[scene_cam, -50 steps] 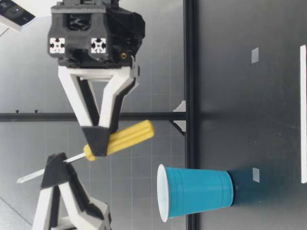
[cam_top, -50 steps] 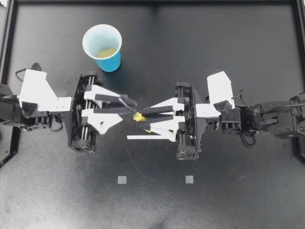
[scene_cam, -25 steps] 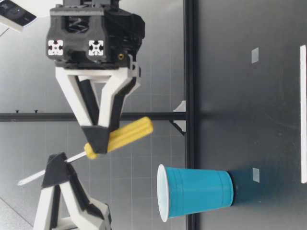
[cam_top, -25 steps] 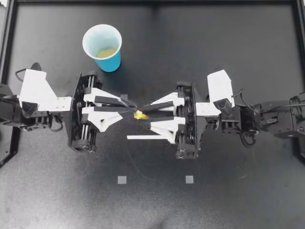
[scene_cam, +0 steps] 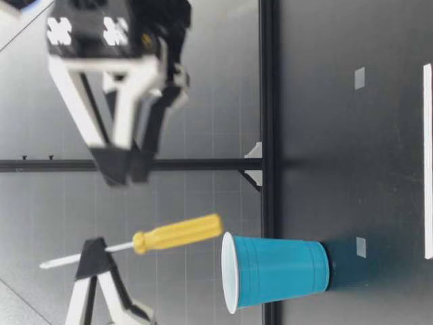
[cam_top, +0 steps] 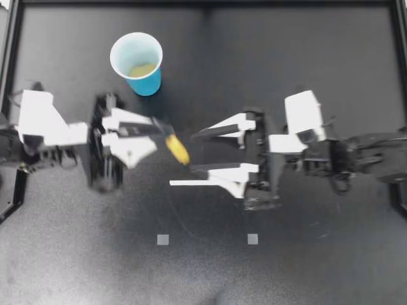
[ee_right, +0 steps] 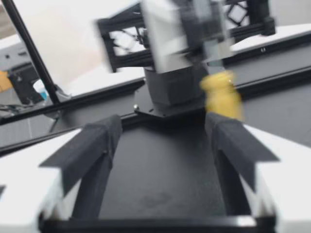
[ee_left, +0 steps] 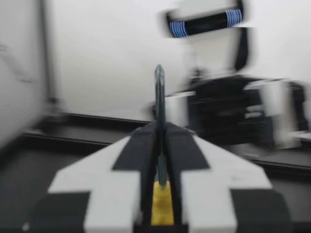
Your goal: Pick up the screwdriver with the right arm, hand it over to the left arm then place it into the cup.
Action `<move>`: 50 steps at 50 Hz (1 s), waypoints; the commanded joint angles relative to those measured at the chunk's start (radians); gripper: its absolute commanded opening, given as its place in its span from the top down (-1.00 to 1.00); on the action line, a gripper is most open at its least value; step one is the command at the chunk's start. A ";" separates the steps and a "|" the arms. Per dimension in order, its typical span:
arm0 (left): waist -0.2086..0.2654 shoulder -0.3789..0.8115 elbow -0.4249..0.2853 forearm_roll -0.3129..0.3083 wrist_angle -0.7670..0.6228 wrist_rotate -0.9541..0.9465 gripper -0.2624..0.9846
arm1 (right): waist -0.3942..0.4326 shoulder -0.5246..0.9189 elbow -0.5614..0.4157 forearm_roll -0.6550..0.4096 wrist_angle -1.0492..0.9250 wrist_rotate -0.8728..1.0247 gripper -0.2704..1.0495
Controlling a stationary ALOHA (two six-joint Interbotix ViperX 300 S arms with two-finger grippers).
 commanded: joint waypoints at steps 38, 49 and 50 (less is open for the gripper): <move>0.281 0.080 0.018 -0.288 -0.005 0.268 0.39 | -0.005 -0.160 0.092 0.002 -0.003 -0.005 -0.47; 0.281 0.095 -0.002 -0.304 -0.005 0.276 0.16 | -0.005 -0.161 0.092 0.002 -0.003 -0.003 -0.47; 0.281 0.094 -0.003 -0.304 -0.005 0.276 0.12 | -0.006 -0.161 0.092 0.002 -0.003 -0.003 -0.47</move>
